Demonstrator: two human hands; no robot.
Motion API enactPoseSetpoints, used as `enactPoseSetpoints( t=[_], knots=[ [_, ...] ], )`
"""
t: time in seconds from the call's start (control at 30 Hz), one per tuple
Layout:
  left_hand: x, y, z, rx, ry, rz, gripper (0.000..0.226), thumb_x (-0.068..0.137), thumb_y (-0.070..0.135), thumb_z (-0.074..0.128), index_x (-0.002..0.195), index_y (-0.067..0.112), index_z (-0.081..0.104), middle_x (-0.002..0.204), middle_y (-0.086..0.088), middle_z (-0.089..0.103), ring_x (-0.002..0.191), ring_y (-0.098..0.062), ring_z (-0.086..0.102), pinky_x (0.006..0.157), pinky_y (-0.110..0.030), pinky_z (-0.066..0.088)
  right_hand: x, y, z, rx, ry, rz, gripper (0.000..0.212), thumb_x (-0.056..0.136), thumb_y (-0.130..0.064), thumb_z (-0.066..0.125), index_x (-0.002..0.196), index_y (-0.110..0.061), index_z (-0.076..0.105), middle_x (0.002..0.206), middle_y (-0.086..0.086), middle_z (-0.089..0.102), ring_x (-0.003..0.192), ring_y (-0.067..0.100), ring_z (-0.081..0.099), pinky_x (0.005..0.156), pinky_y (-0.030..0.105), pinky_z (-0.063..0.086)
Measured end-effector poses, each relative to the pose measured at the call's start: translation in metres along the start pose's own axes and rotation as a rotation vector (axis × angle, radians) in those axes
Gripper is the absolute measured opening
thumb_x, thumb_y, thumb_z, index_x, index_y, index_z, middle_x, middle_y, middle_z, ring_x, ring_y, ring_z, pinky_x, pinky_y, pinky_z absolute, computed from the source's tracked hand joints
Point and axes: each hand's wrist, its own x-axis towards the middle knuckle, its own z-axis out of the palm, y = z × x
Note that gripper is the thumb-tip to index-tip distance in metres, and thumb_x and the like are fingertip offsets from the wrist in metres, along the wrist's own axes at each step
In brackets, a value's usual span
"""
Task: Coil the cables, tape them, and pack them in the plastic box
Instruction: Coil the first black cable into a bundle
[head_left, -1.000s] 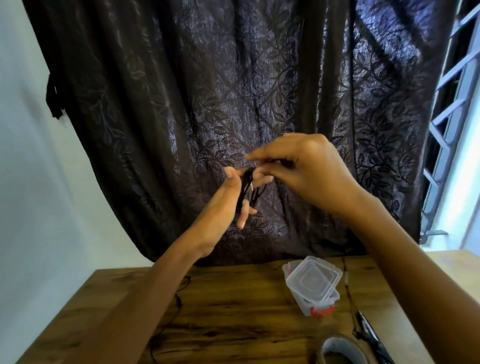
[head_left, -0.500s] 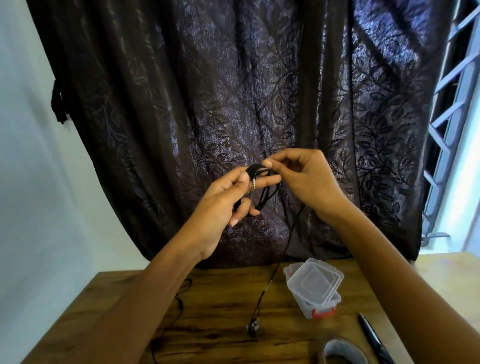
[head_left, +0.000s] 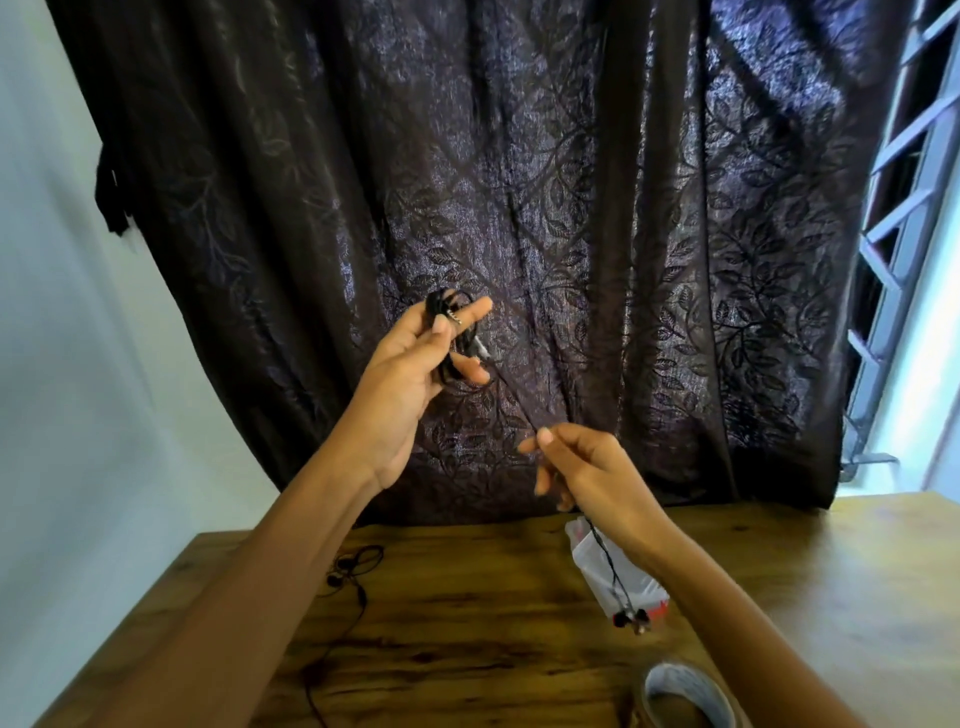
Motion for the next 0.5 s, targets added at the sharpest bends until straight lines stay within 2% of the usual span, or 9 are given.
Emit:
enactPoseSetpoints(
  t=[0.1,0.17,0.23,0.3,0.33,0.37,0.4,0.47,0.5],
  knots=[
    [0.001,-0.003,-0.005,0.056,0.010,-0.042,0.029,0.096,0.005,0.037,0.113,0.022,0.051,0.127,0.008,0.058,0.071,-0.004,0.064,0.104,-0.035,0.037,-0.010,0.011,0.001,-0.232,-0.040,-0.054,0.019,0.098,-0.017,0.042,0.095,-0.020,0.060,0.065,-0.007,0.061,0.046,0.003,0.046,0.052,0.024,0.038],
    [0.002,-0.007,-0.007,0.091,0.018,-0.077,0.041,0.092,-0.005,0.037,0.124,0.020,0.046,0.127,0.008,0.058,0.075,-0.003,0.066,0.108,-0.035,0.033,-0.017,0.014,0.002,-0.436,-0.082,-0.116,0.020,0.097,-0.015,0.042,0.105,-0.026,0.057,0.074,-0.008,0.060,0.060,0.004,0.053,0.060,0.026,0.044],
    [0.003,-0.013,-0.009,0.137,0.017,-0.102,0.054,0.088,-0.013,0.036,0.134,0.015,0.038,0.127,0.007,0.058,0.075,-0.003,0.065,0.106,-0.033,0.035,-0.021,0.011,0.003,-0.633,-0.155,-0.193,0.032,0.093,-0.008,0.040,0.120,-0.022,0.053,0.090,-0.005,0.058,0.086,0.018,0.058,0.076,0.032,0.047],
    [0.004,-0.020,-0.009,0.210,0.000,-0.125,0.066,0.085,-0.018,0.036,0.141,0.014,0.028,0.129,0.006,0.056,0.076,-0.003,0.064,0.097,-0.025,0.041,-0.022,-0.001,0.004,-0.833,-0.222,-0.209,0.055,0.089,0.001,0.040,0.140,-0.019,0.036,0.114,-0.001,0.053,0.110,0.023,0.051,0.088,0.032,0.043],
    [0.005,-0.023,-0.009,0.249,-0.014,-0.131,0.071,0.083,-0.020,0.036,0.144,0.015,0.024,0.129,0.007,0.055,0.077,-0.004,0.063,0.087,-0.019,0.045,-0.022,-0.010,0.004,-0.916,-0.216,-0.216,0.062,0.087,0.004,0.041,0.143,-0.020,0.031,0.122,0.000,0.050,0.116,0.023,0.048,0.087,0.032,0.044],
    [0.005,-0.026,-0.008,0.284,-0.031,-0.133,0.075,0.083,-0.020,0.036,0.146,0.017,0.019,0.129,0.008,0.054,0.079,-0.005,0.061,0.076,-0.015,0.047,-0.022,-0.020,0.004,-0.973,-0.166,-0.319,0.064,0.084,0.007,0.044,0.142,-0.018,0.034,0.123,0.002,0.051,0.114,0.025,0.049,0.081,0.034,0.047],
    [0.006,-0.028,-0.007,0.318,-0.047,-0.135,0.078,0.082,-0.020,0.035,0.147,0.019,0.016,0.128,0.010,0.054,0.081,-0.005,0.061,0.066,-0.013,0.046,-0.020,-0.025,0.003,-1.028,-0.099,-0.497,0.064,0.077,0.011,0.052,0.135,-0.014,0.045,0.115,0.006,0.056,0.105,0.028,0.056,0.069,0.037,0.052],
    [0.005,-0.031,-0.005,0.366,-0.088,-0.142,0.083,0.080,-0.021,0.036,0.147,0.023,0.012,0.126,0.012,0.054,0.085,-0.006,0.059,0.056,-0.014,0.042,-0.015,-0.031,0.000,-1.077,0.005,-0.684,0.058,0.059,0.014,0.064,0.111,-0.011,0.063,0.090,0.007,0.062,0.082,0.030,0.063,0.042,0.036,0.052],
    [0.005,-0.033,-0.004,0.370,-0.114,-0.146,0.085,0.079,-0.021,0.036,0.147,0.025,0.010,0.124,0.012,0.054,0.086,-0.006,0.059,0.053,-0.014,0.040,-0.012,-0.033,-0.002,-1.058,0.025,-0.737,0.052,0.059,0.012,0.063,0.105,-0.012,0.065,0.085,0.006,0.061,0.077,0.029,0.062,0.038,0.036,0.050]
  ],
)
